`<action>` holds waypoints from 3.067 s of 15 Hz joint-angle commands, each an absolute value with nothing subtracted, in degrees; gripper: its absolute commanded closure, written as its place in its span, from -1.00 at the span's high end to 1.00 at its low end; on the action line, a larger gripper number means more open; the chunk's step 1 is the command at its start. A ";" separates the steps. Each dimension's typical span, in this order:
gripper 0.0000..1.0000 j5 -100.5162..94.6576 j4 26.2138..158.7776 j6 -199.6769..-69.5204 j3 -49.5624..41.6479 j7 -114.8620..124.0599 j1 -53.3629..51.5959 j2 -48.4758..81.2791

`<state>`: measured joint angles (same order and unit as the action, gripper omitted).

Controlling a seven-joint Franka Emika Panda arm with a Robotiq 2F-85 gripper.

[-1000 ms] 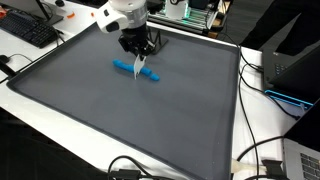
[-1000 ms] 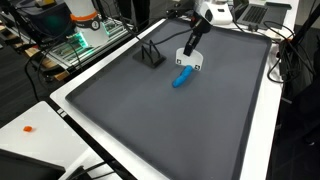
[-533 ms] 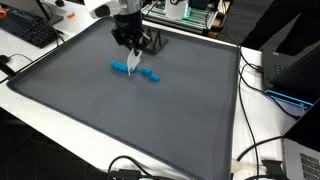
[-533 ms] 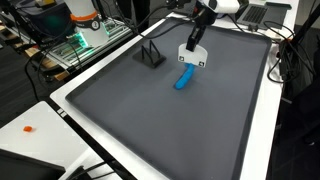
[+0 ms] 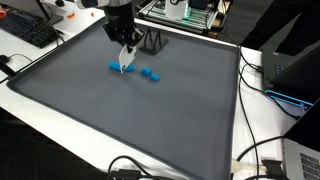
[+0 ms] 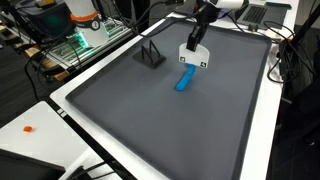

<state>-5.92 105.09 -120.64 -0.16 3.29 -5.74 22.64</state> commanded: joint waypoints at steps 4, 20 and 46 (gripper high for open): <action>-0.96 -6.40 104.27 -118.38 0.01 3.35 -4.86 22.39; -0.96 -7.06 102.06 -119.40 -0.55 3.76 -4.35 25.42; -0.96 -6.30 102.20 -119.94 -0.60 3.72 -4.09 31.36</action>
<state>-5.98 101.72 -120.20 -0.60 3.30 -4.40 29.49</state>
